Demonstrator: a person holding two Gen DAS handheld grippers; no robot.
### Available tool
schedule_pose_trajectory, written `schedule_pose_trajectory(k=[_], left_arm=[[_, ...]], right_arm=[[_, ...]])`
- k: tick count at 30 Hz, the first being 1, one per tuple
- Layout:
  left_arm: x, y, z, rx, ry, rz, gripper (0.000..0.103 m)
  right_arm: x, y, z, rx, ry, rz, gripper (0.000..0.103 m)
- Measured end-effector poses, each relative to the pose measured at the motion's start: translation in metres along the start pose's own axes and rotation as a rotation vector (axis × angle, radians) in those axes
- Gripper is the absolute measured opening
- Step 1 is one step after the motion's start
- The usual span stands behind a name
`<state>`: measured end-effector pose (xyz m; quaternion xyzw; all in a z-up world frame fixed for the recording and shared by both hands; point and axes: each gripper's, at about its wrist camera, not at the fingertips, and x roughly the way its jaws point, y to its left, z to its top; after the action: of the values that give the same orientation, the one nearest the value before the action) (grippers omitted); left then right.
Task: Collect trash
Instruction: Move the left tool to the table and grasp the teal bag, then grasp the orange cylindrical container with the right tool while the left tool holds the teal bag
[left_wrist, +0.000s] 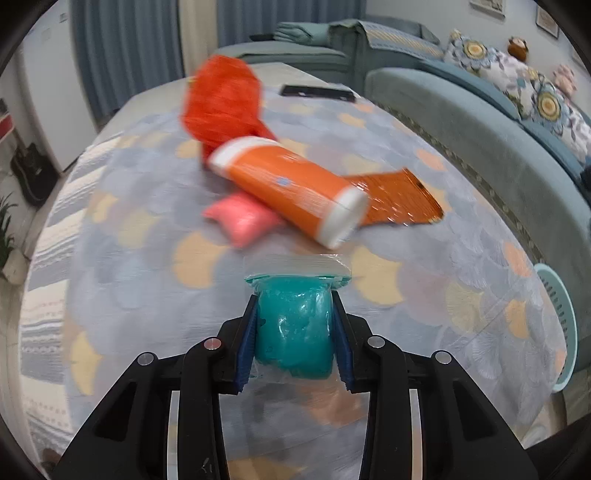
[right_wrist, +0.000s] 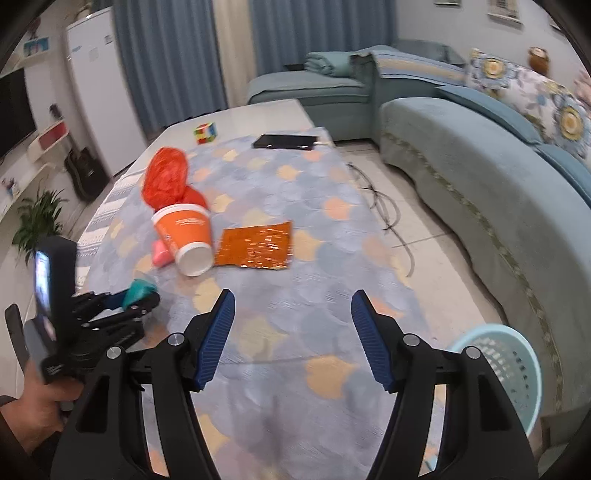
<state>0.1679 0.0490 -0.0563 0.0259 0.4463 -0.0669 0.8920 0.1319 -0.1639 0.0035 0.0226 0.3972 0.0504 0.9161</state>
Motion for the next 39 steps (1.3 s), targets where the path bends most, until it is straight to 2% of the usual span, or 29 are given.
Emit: schedule_pose_trajectory(k=[3,7,14,18,20,29,31,32,39], left_arm=[[-0.009,0.021,-0.003,-0.014,-0.021,0.032,0.034],[-0.018,0.049,-0.005,-0.085,-0.001,0.014,0.034],[-0.056,0.093,0.009,-0.208,-0.054,-0.017,0.035],[-0.070,0.117,0.017,-0.274,-0.071,-0.028,0.035],[-0.074,0.124,0.019,-0.288,-0.077,-0.028,0.035],[-0.062,0.112,0.018,-0.253,-0.043,-0.024,0.035],[-0.059,0.109,0.017,-0.246,-0.038,-0.022,0.035],[-0.058,0.108,0.017,-0.243,-0.036,-0.022,0.035],[-0.058,0.102,0.011,-0.221,-0.040,-0.013,0.035]], right_arm=[[0.021,0.026,0.010,-0.065,0.020,0.027,0.062],[0.058,0.071,0.020,-0.258,0.031,0.018,0.062],[0.128,0.129,0.026,-0.427,0.058,0.069,0.062],[0.155,0.153,0.022,-0.522,0.067,0.050,0.062],[0.166,0.162,0.021,-0.573,0.052,0.008,0.062],[0.195,0.163,0.025,-0.576,0.081,-0.054,0.062],[0.194,0.165,0.025,-0.591,0.070,-0.070,0.054],[0.192,0.164,0.027,-0.584,0.068,-0.070,0.054],[0.157,0.153,0.034,-0.518,0.047,0.028,0.053]])
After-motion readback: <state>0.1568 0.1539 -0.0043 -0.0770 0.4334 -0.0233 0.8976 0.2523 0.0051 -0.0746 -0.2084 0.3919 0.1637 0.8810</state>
